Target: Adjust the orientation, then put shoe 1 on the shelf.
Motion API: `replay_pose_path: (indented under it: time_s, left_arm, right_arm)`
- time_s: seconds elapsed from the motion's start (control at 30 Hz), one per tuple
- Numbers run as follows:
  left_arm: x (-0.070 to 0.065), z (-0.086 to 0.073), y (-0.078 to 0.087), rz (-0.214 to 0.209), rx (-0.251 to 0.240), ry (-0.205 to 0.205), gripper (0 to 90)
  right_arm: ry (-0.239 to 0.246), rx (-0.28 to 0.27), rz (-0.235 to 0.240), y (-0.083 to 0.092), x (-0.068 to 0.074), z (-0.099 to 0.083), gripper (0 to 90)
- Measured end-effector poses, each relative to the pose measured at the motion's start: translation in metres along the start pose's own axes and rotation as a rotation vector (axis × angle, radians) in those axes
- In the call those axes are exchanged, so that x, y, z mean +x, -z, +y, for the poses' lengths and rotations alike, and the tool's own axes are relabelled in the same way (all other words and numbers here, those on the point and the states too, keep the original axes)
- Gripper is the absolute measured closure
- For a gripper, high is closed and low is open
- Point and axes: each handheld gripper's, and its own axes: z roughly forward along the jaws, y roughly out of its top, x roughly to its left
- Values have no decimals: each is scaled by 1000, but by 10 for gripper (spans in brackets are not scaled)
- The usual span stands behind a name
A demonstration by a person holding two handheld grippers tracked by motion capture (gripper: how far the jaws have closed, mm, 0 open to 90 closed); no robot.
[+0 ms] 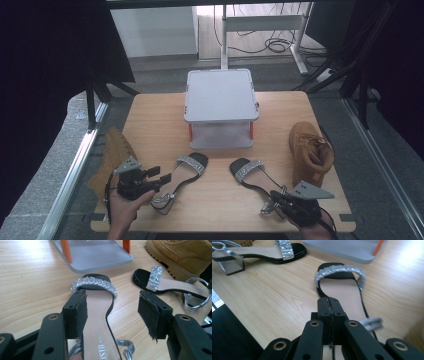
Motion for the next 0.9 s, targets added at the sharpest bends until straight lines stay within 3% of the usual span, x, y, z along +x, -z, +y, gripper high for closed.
replay_pose_path:
  time_s: [0.17, 0.37, 0.5, 0.63, 0.8, 0.9]
  left_arm:
    - [3, 0, 7, 36, -22, 22, 399]
    - [1, 1, 10, 36, 10, -5, 387]
    - [-4, 7, 7, 46, 39, -19, 376]
    - [-8, 11, 2, 49, 64, -35, 375]
    - [-14, 19, -12, 71, 136, -66, 375]
    - [-15, 23, -18, 75, 162, -76, 372]
  right_arm:
    - [16, 0, 27, -8, -3, 14, 809]
    - [39, 3, 37, -16, -4, 23, 658]
    - [21, -17, 63, -18, -8, 34, 604]
    - [38, -16, 84, -24, -9, 42, 558]
    - [40, -5, 103, -33, -10, 41, 542]
    - [37, -23, 100, -28, -10, 39, 535]
